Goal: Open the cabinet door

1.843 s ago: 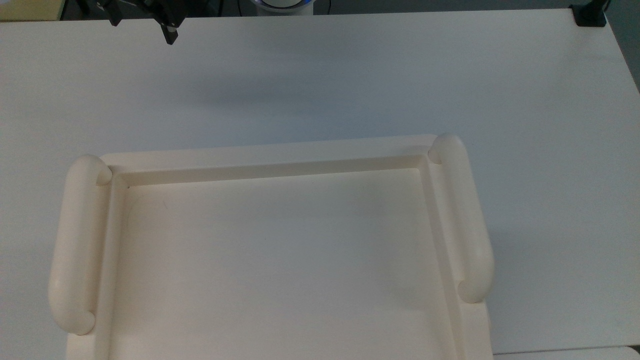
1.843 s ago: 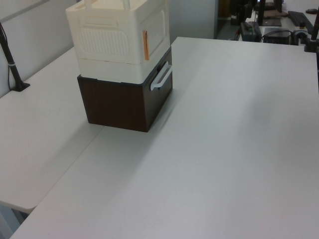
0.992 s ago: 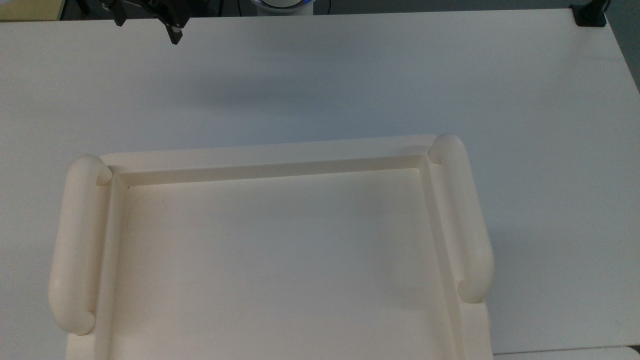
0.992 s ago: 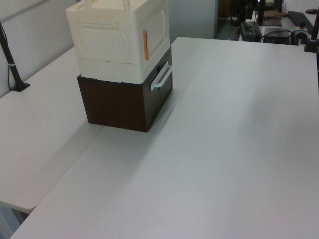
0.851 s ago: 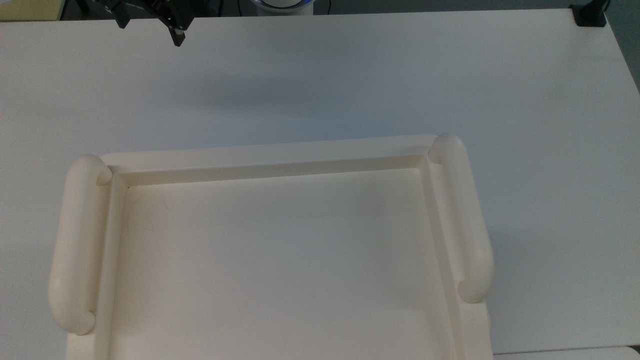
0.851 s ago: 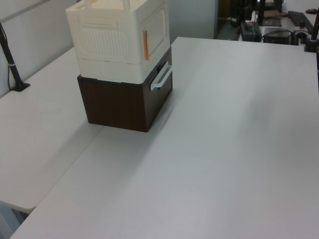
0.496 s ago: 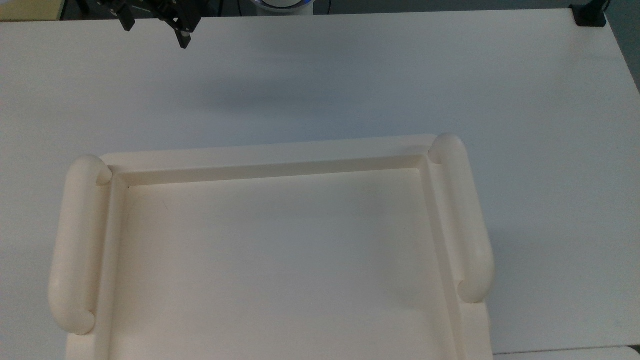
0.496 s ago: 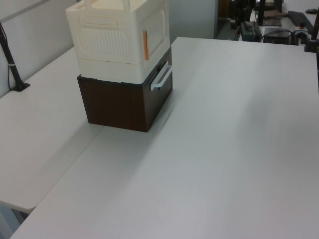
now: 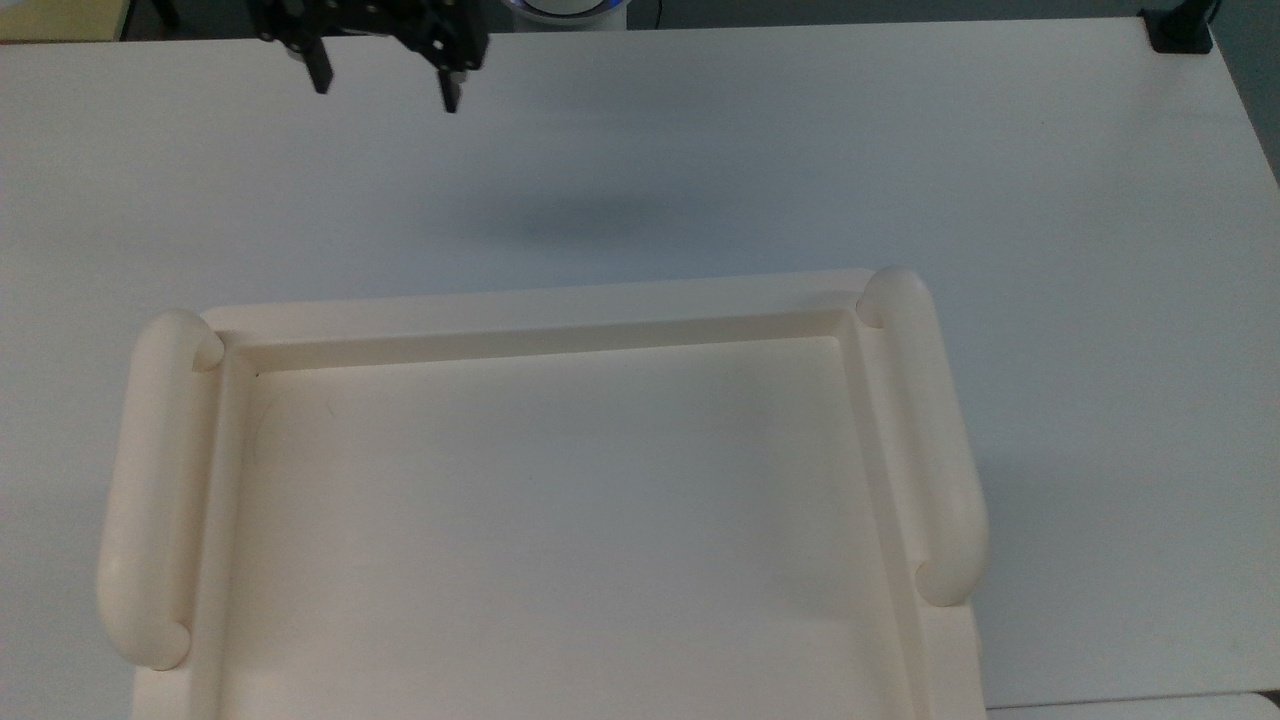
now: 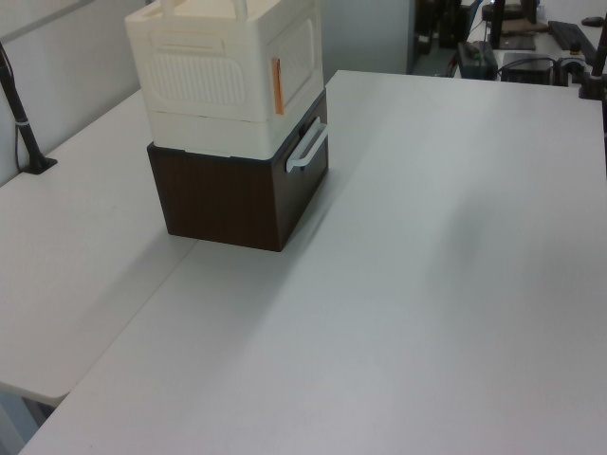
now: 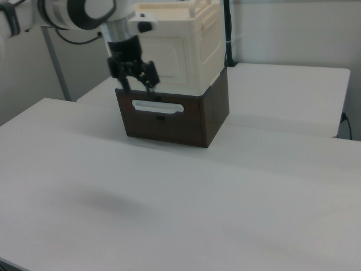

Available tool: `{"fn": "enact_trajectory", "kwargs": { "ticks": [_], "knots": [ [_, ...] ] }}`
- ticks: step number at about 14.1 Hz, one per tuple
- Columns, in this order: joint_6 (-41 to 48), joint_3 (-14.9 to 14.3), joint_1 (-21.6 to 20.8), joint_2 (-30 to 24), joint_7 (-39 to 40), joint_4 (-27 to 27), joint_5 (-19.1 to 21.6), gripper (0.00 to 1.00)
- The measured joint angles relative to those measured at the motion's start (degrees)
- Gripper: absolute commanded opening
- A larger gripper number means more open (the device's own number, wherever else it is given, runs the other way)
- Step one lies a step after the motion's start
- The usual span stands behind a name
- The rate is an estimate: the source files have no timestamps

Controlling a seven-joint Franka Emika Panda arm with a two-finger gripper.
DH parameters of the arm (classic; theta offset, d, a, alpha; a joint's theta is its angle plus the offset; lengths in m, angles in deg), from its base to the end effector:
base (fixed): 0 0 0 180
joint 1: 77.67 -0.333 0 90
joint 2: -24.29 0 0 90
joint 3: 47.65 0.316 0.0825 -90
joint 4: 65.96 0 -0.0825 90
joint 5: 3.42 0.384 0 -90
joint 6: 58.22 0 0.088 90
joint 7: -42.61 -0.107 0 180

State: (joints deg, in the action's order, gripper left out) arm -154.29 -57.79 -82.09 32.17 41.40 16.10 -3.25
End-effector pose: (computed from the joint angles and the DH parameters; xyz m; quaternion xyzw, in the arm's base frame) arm 0.6051 -0.0523 0.6218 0.9967 -0.0589 0.0541 0.0127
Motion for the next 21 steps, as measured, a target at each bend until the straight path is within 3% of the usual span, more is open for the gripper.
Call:
{"fn": "enact_trajectory", "kwargs": {
  "ticks": [2,6,11,14,16,19,21],
  "knots": [
    [-1.98,0.18,-4.08,0.26,0.02,-0.03,0.00,1.00],
    [-16.34,0.37,-10.43,2.21,0.00,0.00,0.39,1.00],
    [-33.02,0.39,-13.30,8.35,-0.04,-1.07,0.40,1.00],
    [-36.58,0.40,-14.73,12.44,-0.03,-4.36,0.39,1.00],
    [-37.78,0.40,-15.60,14.60,-0.36,-6.54,0.39,0.90],
    [-39.34,0.39,-16.27,15.11,-1.72,-7.17,0.39,0.86],
    [-40.70,0.39,-16.41,15.18,-2.72,-7.31,0.39,0.75]
  ]
}}
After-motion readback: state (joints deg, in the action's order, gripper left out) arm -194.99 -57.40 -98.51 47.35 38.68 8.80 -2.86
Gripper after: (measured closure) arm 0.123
